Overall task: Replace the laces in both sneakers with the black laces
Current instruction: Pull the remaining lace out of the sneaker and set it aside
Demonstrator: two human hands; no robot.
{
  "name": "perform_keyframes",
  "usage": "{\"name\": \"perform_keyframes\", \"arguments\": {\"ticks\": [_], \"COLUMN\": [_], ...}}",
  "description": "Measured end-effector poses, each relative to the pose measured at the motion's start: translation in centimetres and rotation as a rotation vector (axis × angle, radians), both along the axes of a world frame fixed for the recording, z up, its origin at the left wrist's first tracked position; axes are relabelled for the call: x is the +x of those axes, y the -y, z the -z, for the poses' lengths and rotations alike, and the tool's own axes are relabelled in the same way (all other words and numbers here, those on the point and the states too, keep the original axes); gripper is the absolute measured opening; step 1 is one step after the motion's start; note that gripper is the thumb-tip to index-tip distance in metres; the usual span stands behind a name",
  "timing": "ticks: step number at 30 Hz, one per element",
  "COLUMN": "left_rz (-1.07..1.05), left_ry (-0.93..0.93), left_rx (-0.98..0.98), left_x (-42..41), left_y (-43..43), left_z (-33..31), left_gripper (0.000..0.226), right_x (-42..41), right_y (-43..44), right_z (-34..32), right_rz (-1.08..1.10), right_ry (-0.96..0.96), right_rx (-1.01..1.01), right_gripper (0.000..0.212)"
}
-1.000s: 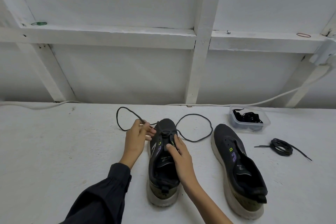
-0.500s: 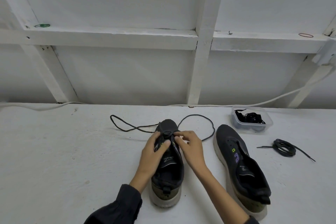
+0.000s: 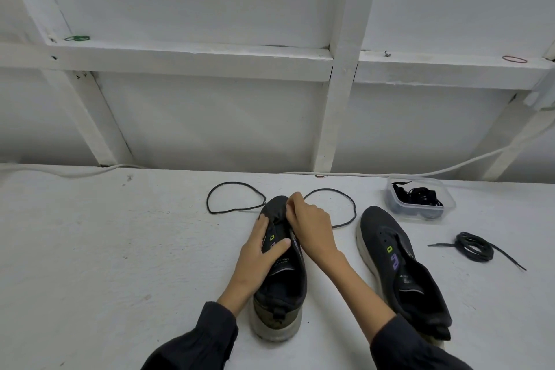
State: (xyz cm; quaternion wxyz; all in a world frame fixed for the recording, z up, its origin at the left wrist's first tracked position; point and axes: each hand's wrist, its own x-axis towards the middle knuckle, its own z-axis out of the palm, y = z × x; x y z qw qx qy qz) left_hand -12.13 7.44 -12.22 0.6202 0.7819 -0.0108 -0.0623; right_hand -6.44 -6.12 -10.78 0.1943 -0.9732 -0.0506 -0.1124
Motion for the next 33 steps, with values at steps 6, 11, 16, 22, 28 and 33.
{"name": "perform_keyframes", "arguments": {"ticks": [6,11,16,22,28,33], "left_rz": [-0.009,-0.019,-0.02,-0.013,-0.002,-0.007], "left_ry": [-0.026,-0.041,-0.04,-0.023,-0.013,-0.024], "left_rx": [0.019,0.034,0.021,0.019,0.031,0.029], "left_x": [0.0,0.1,0.1,0.0,-0.1,-0.1], "left_y": [0.1,0.1,0.1,0.1,0.2,0.2], "left_z": [0.0,0.1,0.1,-0.2,-0.4,-0.3], "left_gripper": [0.075,0.071,0.069,0.061,0.06,0.064], "right_x": [1.1,0.7,1.0,1.3,1.5,2.2], "right_y": [2.3,2.9,2.3,2.9,3.1,3.7], "right_z": [-0.5,-0.4,-0.6,-0.5,-1.0,-2.3], "right_rz": [-0.026,-0.066,0.027,-0.05,-0.027,0.01], "right_ry": [-0.179,-0.29,-0.195,-0.312,-0.321,-0.308], "right_rx": [0.419,0.448,0.371,0.531,0.557,0.678], "right_gripper": [0.015,0.01,0.006,0.012,0.017,0.021]}}
